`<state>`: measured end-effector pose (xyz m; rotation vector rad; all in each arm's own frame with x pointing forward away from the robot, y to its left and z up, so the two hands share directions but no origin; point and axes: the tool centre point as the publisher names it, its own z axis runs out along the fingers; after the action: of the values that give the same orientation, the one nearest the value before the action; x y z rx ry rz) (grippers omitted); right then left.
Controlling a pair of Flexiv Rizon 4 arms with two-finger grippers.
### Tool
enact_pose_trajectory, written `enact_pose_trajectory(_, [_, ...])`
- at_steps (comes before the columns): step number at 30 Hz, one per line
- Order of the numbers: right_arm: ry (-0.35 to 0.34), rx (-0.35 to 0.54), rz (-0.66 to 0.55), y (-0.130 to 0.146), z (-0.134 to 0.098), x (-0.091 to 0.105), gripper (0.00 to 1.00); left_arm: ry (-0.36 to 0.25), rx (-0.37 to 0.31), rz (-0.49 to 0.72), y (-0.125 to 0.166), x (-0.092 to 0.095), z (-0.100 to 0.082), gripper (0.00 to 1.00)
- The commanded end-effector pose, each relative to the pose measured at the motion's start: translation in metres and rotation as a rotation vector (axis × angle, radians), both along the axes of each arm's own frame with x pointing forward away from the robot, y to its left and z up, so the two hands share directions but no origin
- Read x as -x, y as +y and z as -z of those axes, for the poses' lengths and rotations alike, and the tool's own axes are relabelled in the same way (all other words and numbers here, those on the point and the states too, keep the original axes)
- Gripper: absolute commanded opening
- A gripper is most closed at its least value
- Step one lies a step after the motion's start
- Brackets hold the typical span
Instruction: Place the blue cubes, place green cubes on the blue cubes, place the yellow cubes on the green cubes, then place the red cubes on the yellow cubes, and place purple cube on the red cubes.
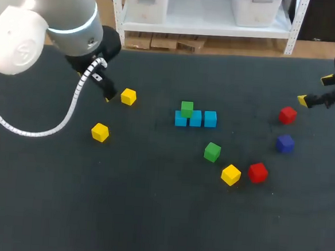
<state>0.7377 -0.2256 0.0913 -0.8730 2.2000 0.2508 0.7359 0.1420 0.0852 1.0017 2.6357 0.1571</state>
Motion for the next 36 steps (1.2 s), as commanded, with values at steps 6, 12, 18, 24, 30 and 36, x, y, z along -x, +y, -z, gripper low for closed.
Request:
enact_pose_trajectory(6, [-0.001,0.002,0.003,0.001,0.0,0.0,1.0,-0.244,0.132,-0.114,0.01,0.001,-0.011,1.0])
enact_pose_trajectory(12, [-0.001,0.002,0.003,0.001,0.0,0.0,1.0,-0.331,0.182,-0.127,0.007,0.003,-0.012,1.0])
enact_pose_trajectory(18, [-0.001,0.002,0.003,0.001,0.0,0.0,1.0,-0.36,0.211,-0.125,0.004,0.0,-0.013,1.0])
enact_pose_trajectory(24, [-0.001,0.002,0.003,0.001,0.0,0.0,1.0,-0.377,0.222,-0.123,0.001,-0.011,-0.021,1.0])
enact_pose_trajectory(30, [-0.001,0.002,0.003,0.001,0.0,0.0,1.0,-0.394,0.23,-0.093,-0.006,-0.015,-0.026,1.0])
enact_pose_trajectory(36, [-0.001,0.002,0.003,0.001,0.0,0.0,1.0,-0.394,0.23,-0.093,-0.006,-0.015,-0.026,1.0])
